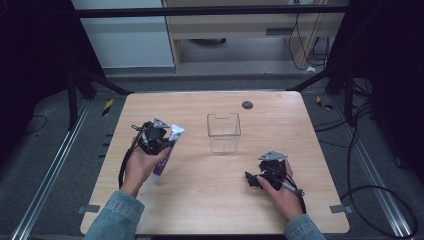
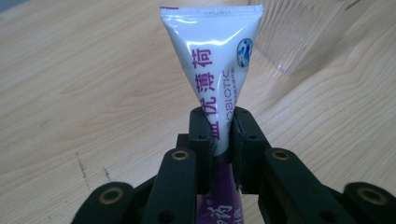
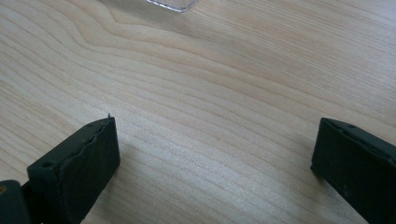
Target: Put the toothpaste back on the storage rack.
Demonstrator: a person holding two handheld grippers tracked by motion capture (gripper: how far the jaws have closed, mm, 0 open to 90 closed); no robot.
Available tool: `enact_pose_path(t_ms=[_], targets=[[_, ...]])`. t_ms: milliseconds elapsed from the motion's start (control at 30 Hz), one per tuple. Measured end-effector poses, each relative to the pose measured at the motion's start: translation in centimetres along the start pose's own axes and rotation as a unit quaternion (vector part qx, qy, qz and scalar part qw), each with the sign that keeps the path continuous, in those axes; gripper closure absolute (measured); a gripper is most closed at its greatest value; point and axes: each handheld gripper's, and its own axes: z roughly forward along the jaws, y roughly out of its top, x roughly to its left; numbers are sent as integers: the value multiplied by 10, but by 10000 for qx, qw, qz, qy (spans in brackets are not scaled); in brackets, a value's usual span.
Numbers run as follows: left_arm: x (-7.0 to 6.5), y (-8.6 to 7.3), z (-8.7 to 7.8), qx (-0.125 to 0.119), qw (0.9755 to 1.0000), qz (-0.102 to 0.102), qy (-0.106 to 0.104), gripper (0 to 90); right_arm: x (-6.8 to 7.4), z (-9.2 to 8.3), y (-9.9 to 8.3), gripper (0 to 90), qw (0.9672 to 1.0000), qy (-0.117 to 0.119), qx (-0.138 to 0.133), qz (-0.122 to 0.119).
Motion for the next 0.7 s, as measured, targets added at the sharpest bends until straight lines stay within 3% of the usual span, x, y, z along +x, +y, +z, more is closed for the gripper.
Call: enact_pose_path(t_ms=[267,400,700], targets=[[2,11,-20,-340,9994,-6,11,796,0,0,0,11,10000,0,1,-1],[4,15,-23,-458,9989,-65,23,797,0,0,0,11,10000,2,2,-3],[1,25,-21,-540,9985,41,-4,797,0,0,0,10,10000,-4,2,2]])
